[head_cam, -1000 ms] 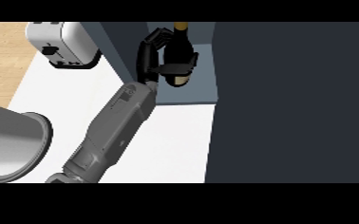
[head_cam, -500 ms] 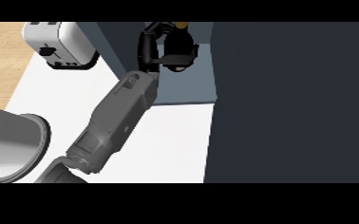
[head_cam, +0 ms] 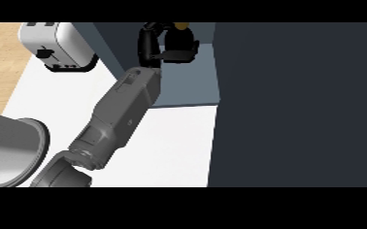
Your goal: Pick up the wine, place it into the cabinet and close the cabinet
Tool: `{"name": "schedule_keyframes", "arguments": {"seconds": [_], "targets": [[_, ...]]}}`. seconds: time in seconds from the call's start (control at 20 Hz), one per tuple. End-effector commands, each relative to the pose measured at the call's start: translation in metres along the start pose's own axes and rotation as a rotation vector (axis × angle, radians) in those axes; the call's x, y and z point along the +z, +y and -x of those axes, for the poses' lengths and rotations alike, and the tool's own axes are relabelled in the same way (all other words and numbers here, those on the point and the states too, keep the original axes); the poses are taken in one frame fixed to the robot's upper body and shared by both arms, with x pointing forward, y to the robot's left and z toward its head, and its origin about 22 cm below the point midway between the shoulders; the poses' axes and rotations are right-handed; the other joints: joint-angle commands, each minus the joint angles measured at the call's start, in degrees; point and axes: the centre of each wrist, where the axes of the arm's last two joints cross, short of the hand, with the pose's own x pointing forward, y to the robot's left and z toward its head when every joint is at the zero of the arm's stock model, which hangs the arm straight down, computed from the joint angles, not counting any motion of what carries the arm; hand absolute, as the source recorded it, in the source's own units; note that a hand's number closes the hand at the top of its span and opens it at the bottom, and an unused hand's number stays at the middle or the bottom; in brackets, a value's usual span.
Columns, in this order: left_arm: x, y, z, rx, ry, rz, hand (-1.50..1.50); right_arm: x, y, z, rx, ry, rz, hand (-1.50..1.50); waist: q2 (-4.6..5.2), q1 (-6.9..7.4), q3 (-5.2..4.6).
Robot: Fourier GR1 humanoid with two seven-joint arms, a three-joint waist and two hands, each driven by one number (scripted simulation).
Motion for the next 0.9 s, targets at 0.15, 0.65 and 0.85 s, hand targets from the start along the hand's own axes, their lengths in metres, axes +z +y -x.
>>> {"name": "schedule_keyframes", "arguments": {"seconds": [0.15, 0.65, 0.85], "targets": [[0.007, 0.014, 0.018, 0.090, 0.091, -0.057, 1.50, 0.004, 0.000, -0.007, -0.043, -0.037, -0.038, -1.50, 0.38, -0.35, -0.01], [0.011, 0.023, 0.027, 0.049, 0.060, -0.078, 1.50, 0.016, 0.006, -0.010, -0.034, -0.034, -0.058, -1.50, 0.38, -0.75, 0.01], [0.003, 0.029, 0.022, 0.007, 0.086, -0.065, -1.50, 0.008, 0.006, -0.011, -0.044, -0.035, -0.037, -1.50, 0.36, -0.43, -0.01]]}}
